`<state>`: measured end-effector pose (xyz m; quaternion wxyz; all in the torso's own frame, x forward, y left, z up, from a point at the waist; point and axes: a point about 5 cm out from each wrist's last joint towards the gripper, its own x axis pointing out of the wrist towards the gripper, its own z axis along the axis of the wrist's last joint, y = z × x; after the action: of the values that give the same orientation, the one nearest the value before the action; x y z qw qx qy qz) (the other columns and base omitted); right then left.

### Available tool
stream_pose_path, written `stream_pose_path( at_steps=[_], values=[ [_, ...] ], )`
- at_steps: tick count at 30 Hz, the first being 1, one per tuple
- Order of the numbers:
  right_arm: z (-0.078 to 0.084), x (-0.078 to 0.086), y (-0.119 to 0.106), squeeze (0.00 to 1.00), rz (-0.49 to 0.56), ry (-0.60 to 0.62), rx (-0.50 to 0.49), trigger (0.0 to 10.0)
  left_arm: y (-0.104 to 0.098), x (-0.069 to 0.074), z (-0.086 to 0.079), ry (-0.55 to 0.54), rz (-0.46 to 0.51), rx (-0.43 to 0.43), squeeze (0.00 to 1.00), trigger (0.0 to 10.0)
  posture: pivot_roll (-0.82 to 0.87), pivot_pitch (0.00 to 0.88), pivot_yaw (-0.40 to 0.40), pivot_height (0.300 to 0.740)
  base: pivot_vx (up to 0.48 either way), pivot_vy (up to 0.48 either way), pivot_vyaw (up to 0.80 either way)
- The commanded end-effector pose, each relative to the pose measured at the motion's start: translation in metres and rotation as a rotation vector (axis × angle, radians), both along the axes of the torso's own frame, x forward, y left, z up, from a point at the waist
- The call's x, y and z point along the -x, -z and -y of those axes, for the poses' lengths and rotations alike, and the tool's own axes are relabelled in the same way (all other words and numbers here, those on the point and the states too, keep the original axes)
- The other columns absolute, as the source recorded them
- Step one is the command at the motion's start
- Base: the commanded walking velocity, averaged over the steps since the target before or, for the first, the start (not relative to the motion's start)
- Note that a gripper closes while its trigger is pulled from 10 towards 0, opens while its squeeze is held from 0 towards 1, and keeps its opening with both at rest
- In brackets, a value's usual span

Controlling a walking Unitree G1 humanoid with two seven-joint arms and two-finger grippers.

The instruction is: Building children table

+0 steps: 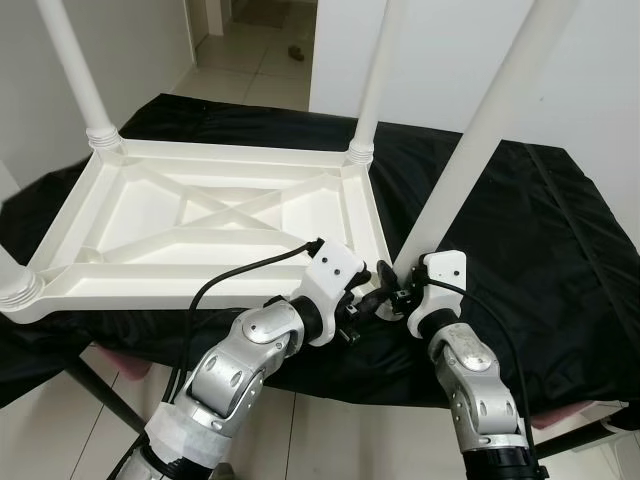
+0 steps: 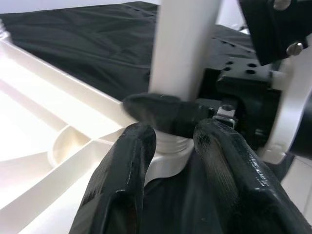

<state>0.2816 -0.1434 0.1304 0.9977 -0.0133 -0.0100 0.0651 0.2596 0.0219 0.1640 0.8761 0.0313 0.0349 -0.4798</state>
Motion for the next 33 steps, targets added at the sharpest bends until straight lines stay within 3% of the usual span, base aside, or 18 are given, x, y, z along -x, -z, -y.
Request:
stream_pose_path(
  at_steps=[1,9,10,12,13,18,21,23,24,28,29,33],
  values=[
    [0.010,0.004,-0.002,0.00,-0.003,0.148,0.026,0.0,0.000,0.001,0.003,0.026,-0.002,-0.008,0.00,10.0,0.00,0.021,-0.059,0.740,0.000,0.000,0.00],
    [0.001,0.004,-0.006,0.00,0.004,0.128,-0.003,0.0,-0.002,0.000,0.004,0.030,0.004,-0.006,0.00,10.0,0.00,0.015,-0.056,0.740,0.000,0.000,0.00],
    [0.001,0.002,-0.008,0.00,0.006,0.110,-0.019,10.0,-0.002,0.000,0.004,0.029,0.006,-0.006,0.00,10.0,0.00,0.012,-0.054,0.740,0.000,0.000,0.00],
    [0.000,0.001,-0.009,0.00,0.007,0.096,-0.028,10.0,-0.003,-0.001,0.004,0.028,0.007,-0.006,0.00,10.0,0.00,0.012,-0.054,0.740,0.000,0.000,0.00],
    [-0.001,0.001,-0.011,1.00,0.015,0.082,-0.034,10.0,-0.003,-0.001,0.003,0.028,0.008,-0.007,0.00,10.0,0.00,0.011,-0.052,0.740,0.000,0.000,0.00],
    [0.008,-0.006,-0.019,1.00,0.038,0.032,-0.030,10.0,-0.003,-0.002,0.004,0.029,0.009,-0.008,0.00,10.0,0.00,0.011,-0.052,0.740,0.000,0.000,0.00],
    [0.012,-0.012,-0.019,1.00,0.016,-0.096,0.000,10.0,-0.002,-0.002,0.004,0.030,0.009,-0.010,0.00,10.0,0.00,0.009,-0.049,0.740,0.000,0.000,0.00],
    [0.012,-0.012,-0.019,1.00,0.016,-0.096,0.000,10.0,-0.002,-0.002,0.004,0.030,0.009,-0.010,0.00,10.0,0.00,0.009,-0.049,0.740,0.000,0.000,0.00],
    [0.014,-0.014,-0.019,0.00,-0.006,-0.223,0.039,10.0,0.000,0.000,0.002,0.035,0.005,-0.017,0.00,10.0,0.00,0.007,-0.047,0.740,0.000,0.000,0.00],
    [0.014,-0.014,-0.018,0.00,-0.009,-0.303,0.077,10.0,0.002,0.001,0.000,0.040,0.002,-0.026,0.00,10.0,0.00,0.007,-0.048,0.740,0.000,0.000,0.00],
    [0.013,-0.012,-0.014,0.00,-0.021,-0.391,0.106,10.0,0.005,0.003,-0.004,0.049,-0.002,-0.044,0.00,10.0,0.00,0.007,-0.046,0.740,0.000,0.000,0.00],
    [0.012,-0.011,-0.005,0.00,-0.039,-0.521,0.155,10.0,0.010,0.008,-0.012,0.068,-0.012,-0.072,0.00,10.0,0.01,0.006,-0.048,0.740,0.000,0.000,0.00]
  ],
)
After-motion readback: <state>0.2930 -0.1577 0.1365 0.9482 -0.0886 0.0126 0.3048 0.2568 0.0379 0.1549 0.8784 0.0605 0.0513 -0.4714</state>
